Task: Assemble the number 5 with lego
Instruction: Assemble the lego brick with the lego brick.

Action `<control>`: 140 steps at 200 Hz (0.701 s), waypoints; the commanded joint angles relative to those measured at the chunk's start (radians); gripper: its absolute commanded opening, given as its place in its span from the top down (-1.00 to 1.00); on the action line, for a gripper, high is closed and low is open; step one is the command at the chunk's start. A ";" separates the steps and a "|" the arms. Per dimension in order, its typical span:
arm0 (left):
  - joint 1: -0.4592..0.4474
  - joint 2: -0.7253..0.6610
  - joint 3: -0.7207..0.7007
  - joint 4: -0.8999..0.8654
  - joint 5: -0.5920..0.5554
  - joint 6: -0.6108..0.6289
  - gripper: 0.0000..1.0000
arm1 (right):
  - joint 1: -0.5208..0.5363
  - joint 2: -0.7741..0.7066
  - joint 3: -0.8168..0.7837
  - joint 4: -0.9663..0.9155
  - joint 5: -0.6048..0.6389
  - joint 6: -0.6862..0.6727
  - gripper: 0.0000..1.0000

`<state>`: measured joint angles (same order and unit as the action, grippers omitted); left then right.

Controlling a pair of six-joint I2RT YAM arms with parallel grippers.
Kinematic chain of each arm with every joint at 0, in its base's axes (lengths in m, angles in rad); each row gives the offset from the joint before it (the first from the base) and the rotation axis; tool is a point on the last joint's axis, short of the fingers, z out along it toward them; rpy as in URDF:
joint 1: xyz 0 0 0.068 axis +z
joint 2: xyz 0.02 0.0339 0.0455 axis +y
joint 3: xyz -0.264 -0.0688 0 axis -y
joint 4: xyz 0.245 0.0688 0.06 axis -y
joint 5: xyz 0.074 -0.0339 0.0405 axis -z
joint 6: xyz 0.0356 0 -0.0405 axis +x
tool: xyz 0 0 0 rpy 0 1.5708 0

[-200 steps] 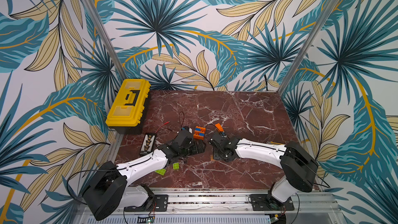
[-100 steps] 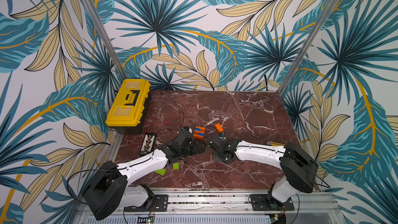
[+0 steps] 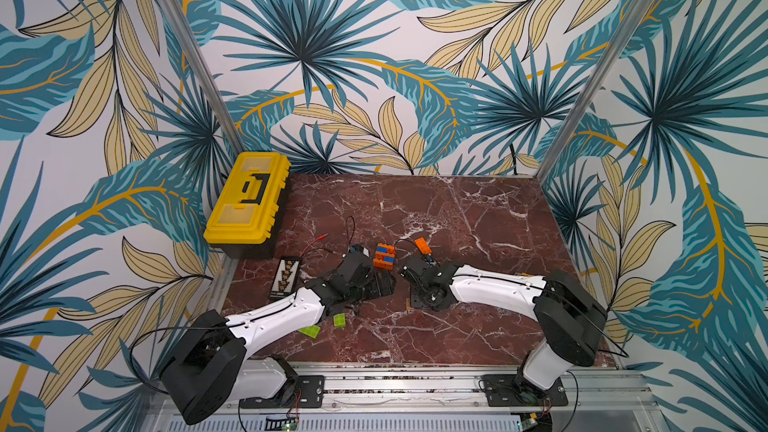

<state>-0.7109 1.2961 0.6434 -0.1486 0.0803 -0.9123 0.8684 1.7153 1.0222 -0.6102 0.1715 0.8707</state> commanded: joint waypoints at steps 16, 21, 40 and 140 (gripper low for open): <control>0.004 -0.009 0.030 -0.017 -0.024 -0.007 -0.99 | -0.011 0.218 -0.105 -0.113 -0.072 -0.037 0.70; 0.004 -0.010 0.029 -0.020 -0.025 -0.006 -1.00 | -0.013 0.203 -0.102 -0.115 -0.069 -0.039 0.70; 0.007 -0.015 0.027 -0.021 -0.028 -0.008 -0.99 | -0.015 0.119 -0.067 -0.122 -0.054 -0.037 0.61; 0.011 -0.025 0.028 -0.019 -0.021 -0.002 -0.99 | -0.035 -0.028 0.077 -0.146 -0.008 -0.071 0.11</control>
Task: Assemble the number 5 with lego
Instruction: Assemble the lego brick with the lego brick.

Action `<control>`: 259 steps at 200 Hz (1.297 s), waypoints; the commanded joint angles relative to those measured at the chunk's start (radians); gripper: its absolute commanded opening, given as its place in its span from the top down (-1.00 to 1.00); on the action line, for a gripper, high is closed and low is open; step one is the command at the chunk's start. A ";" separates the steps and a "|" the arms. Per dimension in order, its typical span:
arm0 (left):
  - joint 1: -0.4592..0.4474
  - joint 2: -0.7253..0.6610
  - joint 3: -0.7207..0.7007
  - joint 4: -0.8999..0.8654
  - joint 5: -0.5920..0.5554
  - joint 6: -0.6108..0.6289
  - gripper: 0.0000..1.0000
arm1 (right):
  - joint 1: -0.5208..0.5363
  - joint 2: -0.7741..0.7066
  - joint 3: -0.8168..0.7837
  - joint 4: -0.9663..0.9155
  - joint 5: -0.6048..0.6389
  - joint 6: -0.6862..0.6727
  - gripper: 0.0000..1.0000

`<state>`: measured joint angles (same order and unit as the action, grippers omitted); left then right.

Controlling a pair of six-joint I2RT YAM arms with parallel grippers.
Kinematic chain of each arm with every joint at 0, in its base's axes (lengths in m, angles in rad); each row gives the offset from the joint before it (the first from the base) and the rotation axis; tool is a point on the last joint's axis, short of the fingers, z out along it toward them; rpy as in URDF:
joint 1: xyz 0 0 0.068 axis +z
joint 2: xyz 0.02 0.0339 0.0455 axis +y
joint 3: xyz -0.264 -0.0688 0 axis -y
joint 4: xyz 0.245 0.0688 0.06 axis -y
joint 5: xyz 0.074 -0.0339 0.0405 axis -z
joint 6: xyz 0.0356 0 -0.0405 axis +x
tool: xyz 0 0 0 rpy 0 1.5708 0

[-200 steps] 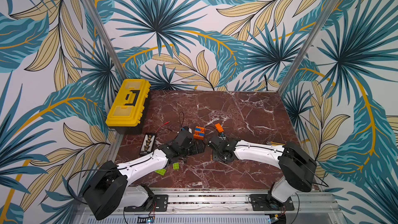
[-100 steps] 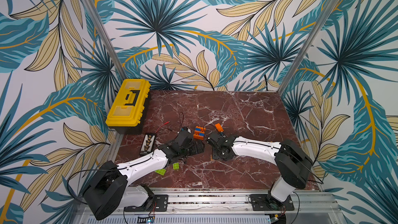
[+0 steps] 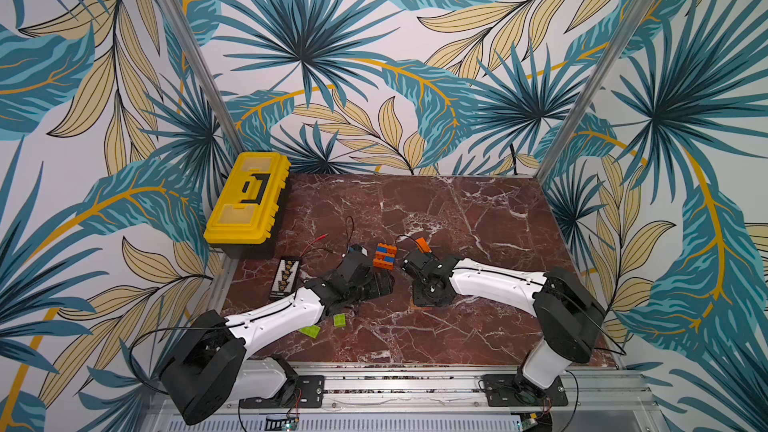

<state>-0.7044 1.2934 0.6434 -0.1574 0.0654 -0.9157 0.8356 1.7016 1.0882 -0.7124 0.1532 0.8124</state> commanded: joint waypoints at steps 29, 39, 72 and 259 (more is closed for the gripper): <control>0.006 -0.019 0.029 -0.005 -0.004 0.002 -1.00 | -0.007 0.011 0.007 -0.049 -0.004 -0.005 0.21; 0.006 -0.017 0.029 -0.002 -0.003 0.001 -0.99 | -0.009 0.016 0.007 -0.055 -0.004 0.001 0.16; 0.005 -0.016 0.028 -0.004 -0.002 0.001 -0.99 | -0.010 0.038 -0.006 -0.051 -0.017 0.004 0.23; 0.005 0.000 0.027 0.005 0.004 -0.001 -1.00 | -0.022 0.126 -0.189 0.089 -0.060 -0.002 0.94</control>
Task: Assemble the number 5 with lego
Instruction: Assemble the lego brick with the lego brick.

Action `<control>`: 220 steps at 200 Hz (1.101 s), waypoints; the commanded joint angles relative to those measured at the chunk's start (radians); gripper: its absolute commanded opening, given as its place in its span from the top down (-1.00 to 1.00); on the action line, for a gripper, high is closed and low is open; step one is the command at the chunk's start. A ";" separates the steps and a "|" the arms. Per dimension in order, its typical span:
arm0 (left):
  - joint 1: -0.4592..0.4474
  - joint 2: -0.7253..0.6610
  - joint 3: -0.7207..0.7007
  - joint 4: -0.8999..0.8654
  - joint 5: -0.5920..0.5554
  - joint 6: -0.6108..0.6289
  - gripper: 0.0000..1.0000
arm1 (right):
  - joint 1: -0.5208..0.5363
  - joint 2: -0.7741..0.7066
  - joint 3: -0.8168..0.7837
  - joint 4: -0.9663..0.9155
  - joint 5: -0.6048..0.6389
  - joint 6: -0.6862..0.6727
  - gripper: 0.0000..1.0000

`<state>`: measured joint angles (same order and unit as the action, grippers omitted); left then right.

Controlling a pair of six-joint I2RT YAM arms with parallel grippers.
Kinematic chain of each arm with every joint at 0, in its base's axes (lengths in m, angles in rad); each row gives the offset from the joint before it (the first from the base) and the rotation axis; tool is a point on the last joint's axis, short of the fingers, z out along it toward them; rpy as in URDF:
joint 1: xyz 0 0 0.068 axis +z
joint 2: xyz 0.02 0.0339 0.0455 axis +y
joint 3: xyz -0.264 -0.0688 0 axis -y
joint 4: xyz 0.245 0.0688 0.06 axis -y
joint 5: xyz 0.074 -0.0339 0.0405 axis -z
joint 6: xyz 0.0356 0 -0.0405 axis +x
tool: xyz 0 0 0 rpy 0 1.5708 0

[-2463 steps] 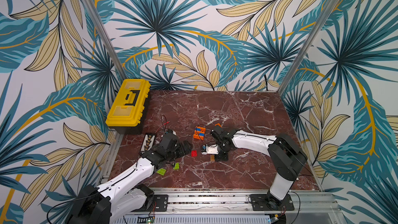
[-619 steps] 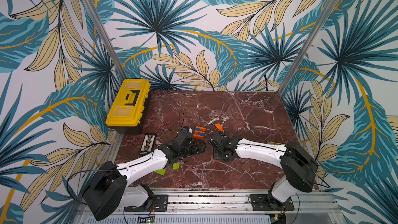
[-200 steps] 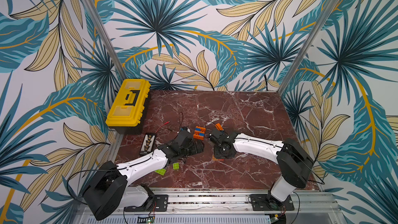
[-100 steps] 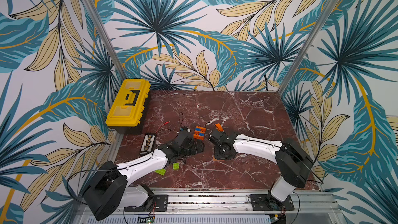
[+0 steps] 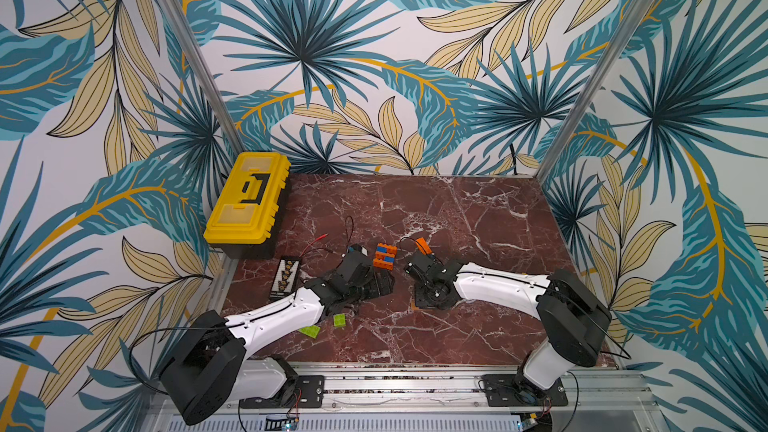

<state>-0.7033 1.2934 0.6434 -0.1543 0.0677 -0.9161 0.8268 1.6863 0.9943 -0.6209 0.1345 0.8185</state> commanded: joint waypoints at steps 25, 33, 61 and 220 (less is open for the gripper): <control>0.005 -0.007 0.028 -0.003 -0.005 0.000 -0.99 | -0.053 0.087 -0.064 -0.012 -0.029 -0.026 0.90; 0.005 -0.009 0.031 -0.005 -0.005 0.002 -0.99 | -0.060 0.069 -0.055 -0.011 -0.020 -0.029 0.87; 0.004 -0.011 0.033 -0.011 -0.009 0.002 -1.00 | -0.077 0.033 -0.042 0.028 -0.006 -0.057 0.83; 0.005 -0.015 0.067 -0.044 -0.014 0.032 -1.00 | -0.080 0.015 0.104 -0.080 0.001 -0.116 -0.10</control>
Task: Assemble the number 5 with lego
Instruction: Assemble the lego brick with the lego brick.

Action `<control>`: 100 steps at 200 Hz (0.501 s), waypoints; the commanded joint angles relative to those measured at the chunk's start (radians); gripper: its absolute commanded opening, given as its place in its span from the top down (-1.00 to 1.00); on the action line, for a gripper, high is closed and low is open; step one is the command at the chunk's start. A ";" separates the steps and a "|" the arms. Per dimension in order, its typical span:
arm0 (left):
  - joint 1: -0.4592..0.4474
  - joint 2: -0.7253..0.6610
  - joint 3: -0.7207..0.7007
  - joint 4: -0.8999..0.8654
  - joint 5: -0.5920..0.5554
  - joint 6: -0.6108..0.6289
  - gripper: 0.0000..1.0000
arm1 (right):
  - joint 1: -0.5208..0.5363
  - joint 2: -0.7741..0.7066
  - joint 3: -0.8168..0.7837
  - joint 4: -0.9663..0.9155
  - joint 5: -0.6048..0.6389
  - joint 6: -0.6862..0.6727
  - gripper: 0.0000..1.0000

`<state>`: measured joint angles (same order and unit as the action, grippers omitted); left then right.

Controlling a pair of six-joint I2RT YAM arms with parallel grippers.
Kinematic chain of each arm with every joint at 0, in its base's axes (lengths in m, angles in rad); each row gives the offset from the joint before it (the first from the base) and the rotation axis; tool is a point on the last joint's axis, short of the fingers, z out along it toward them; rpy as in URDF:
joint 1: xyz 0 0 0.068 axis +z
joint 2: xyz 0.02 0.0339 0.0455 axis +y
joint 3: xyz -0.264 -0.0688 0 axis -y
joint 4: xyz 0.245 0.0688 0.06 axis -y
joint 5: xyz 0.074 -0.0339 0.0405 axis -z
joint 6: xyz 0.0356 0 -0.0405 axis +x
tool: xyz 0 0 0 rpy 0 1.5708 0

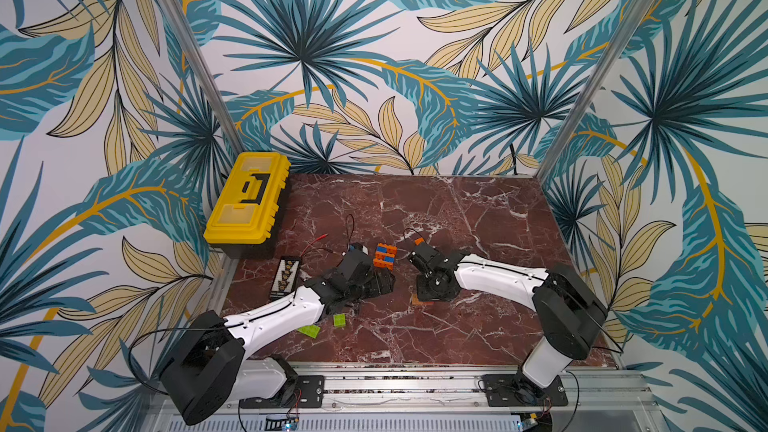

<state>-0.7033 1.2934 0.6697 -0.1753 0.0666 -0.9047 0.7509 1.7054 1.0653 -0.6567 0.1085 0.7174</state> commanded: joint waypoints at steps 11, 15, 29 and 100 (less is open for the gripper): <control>0.004 -0.021 0.041 -0.028 -0.018 0.022 -1.00 | -0.004 -0.010 0.043 -0.056 0.032 -0.013 -0.13; 0.003 -0.023 0.042 -0.029 -0.021 0.023 -0.99 | -0.004 -0.014 0.045 -0.058 0.033 -0.012 -0.13; 0.004 -0.037 0.042 -0.043 -0.038 0.022 -0.99 | -0.003 -0.039 0.045 -0.050 0.032 -0.007 -0.15; 0.011 -0.191 -0.003 -0.211 -0.223 -0.015 -0.99 | -0.003 -0.231 -0.048 0.117 0.043 0.004 -0.32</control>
<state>-0.7021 1.1637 0.6743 -0.2981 -0.0544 -0.9058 0.7502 1.5177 1.0534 -0.5888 0.1181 0.7147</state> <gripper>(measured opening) 0.997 0.646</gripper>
